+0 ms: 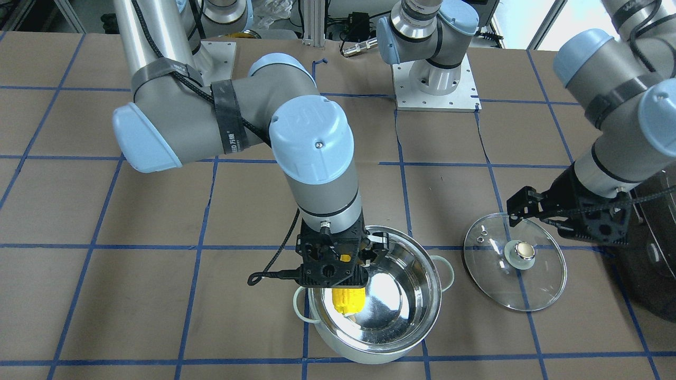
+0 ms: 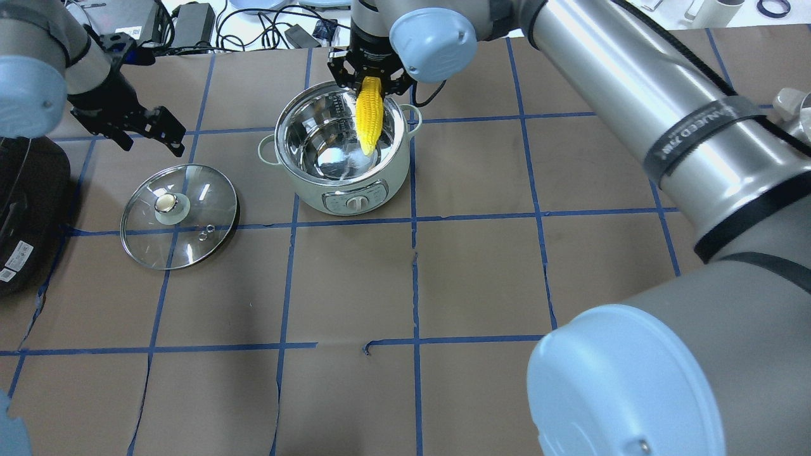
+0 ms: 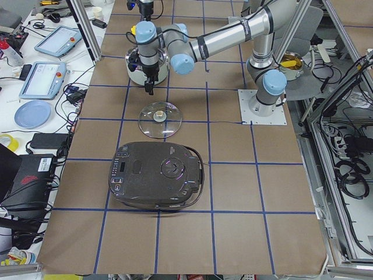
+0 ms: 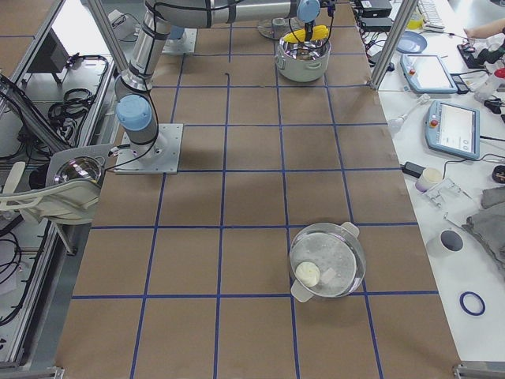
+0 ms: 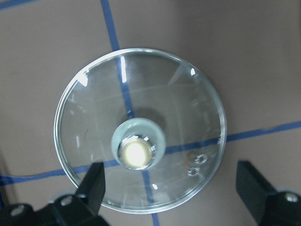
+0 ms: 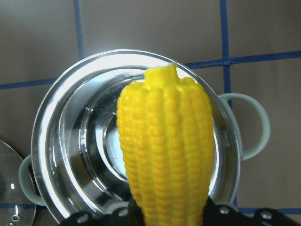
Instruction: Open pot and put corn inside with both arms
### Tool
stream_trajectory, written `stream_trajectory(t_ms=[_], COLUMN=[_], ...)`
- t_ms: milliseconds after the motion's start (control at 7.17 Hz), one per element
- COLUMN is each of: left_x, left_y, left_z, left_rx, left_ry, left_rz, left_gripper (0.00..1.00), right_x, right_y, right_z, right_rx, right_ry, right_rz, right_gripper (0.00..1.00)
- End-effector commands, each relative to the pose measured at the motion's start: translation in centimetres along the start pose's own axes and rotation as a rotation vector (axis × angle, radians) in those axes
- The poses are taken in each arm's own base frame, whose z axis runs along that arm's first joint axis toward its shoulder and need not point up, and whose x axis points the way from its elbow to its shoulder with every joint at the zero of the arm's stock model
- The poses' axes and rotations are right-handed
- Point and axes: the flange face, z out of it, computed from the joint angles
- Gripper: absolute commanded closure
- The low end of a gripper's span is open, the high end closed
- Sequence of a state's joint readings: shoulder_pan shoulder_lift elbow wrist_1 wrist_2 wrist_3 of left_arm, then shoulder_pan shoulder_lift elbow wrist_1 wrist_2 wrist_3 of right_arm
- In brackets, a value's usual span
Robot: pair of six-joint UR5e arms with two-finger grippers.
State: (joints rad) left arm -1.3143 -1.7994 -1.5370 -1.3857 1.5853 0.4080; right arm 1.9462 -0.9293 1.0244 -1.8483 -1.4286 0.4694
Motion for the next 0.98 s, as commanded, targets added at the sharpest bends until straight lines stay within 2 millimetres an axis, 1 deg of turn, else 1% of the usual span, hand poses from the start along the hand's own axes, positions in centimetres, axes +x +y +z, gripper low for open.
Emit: stream_trajectory(t_ms=[0, 140, 279, 419, 558, 698, 837], left_x=[6.0, 9.6, 12.6, 14.1, 14.9, 15.1, 15.2], left_y=[2.5, 3.3, 4.4, 5.3, 6.2, 6.6, 6.8], left_z=[-7.4, -9.3, -10.5, -11.4, -11.6, -10.9, -11.1], left_rx=[-0.018, 0.016, 0.041, 0.059, 0.063, 0.060, 0.080], left_ry=[0.003, -0.007, -0.007, -0.010, -0.010, -0.005, -0.005], left_rz=[-0.106, -0.127, -0.159, -0.193, -0.197, -0.198, -0.200], left_gripper=[0.00, 0.00, 0.00, 0.00, 0.00, 0.00, 0.00], right_x=[-3.0, -3.4, -3.3, -3.4, -3.3, -3.3, -3.2], right_y=[0.6, 0.8, 0.7, 0.7, 0.7, 0.9, 1.2], right_z=[3.8, 5.4, 6.3, 6.8, 7.4, 7.6, 8.3], right_rx=[-0.028, -0.042, -0.049, -0.046, -0.046, -0.048, -0.061], right_ry=[0.006, 0.013, 0.015, 0.014, 0.014, 0.016, 0.021], right_rz=[0.034, 0.017, 0.015, 0.007, 0.011, 0.012, 0.012], right_gripper=[0.70, 0.66, 0.58, 0.49, 0.15, 0.00, 0.00])
